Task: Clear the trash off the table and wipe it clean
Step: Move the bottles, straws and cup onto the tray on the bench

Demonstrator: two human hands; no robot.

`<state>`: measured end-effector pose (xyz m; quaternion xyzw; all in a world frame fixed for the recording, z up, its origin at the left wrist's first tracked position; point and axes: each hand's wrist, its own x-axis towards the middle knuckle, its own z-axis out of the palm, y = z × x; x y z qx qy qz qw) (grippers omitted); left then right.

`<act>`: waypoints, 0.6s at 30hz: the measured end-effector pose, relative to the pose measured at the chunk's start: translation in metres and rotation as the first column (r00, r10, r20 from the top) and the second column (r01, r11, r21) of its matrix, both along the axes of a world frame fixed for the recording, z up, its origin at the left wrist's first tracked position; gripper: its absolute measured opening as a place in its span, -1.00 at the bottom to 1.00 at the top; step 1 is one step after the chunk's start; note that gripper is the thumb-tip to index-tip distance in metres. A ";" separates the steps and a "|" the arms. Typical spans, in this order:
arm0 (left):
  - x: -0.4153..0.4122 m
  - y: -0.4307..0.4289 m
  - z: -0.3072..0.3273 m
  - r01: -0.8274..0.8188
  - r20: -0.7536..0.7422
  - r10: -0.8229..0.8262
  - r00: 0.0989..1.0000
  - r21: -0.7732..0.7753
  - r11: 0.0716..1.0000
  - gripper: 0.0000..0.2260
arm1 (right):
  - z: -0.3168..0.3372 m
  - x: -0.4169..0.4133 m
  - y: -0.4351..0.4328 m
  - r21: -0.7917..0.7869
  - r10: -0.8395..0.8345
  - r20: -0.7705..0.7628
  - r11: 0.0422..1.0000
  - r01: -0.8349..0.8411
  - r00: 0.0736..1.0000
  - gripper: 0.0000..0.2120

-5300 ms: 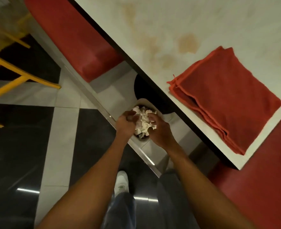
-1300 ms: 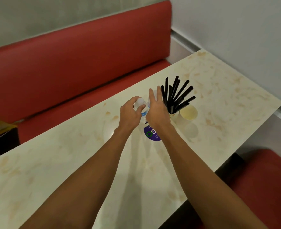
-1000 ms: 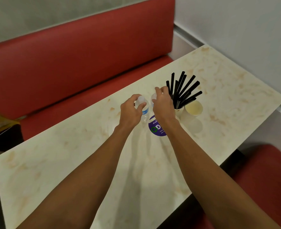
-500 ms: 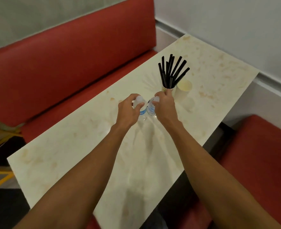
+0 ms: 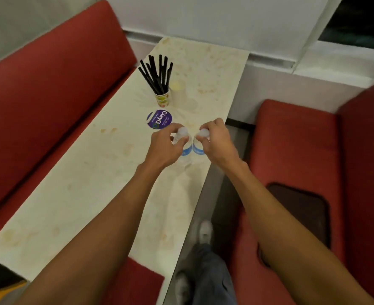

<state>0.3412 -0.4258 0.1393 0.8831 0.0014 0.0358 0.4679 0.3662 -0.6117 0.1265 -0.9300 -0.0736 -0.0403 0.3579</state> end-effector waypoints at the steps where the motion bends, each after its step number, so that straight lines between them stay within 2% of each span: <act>1: -0.004 -0.013 0.001 0.039 0.005 -0.039 0.999 -0.003 0.999 -0.76 | 0.000 -0.010 -0.015 -0.047 -0.023 0.029 0.999 0.024 0.999 -0.73; 3: -0.010 -0.040 0.000 0.116 0.011 -0.116 0.993 0.003 0.993 -0.76 | -0.001 -0.030 -0.044 -0.128 -0.070 0.065 0.989 0.078 0.995 -0.72; 7: -0.019 -0.097 -0.011 0.252 -0.006 -0.252 0.968 0.012 0.968 -0.76 | -0.007 -0.065 -0.102 0.023 -0.182 0.017 0.983 0.182 0.983 -0.77; 9: -0.023 -0.124 -0.020 0.316 -0.006 -0.316 0.949 0.021 0.949 -0.78 | -0.014 -0.079 -0.128 0.019 -0.232 0.013 0.973 0.232 0.973 -0.79; 12: -0.029 -0.164 -0.039 0.388 -0.012 -0.388 0.922 -0.004 0.922 -0.81 | -0.029 -0.096 -0.165 0.006 -0.310 -0.037 0.951 0.310 0.950 -0.80; 18: -0.040 -0.232 -0.085 0.447 -0.130 -0.455 0.881 -0.081 0.891 -0.83 | -0.066 -0.120 -0.229 0.070 -0.435 -0.210 0.887 0.457 0.876 -0.81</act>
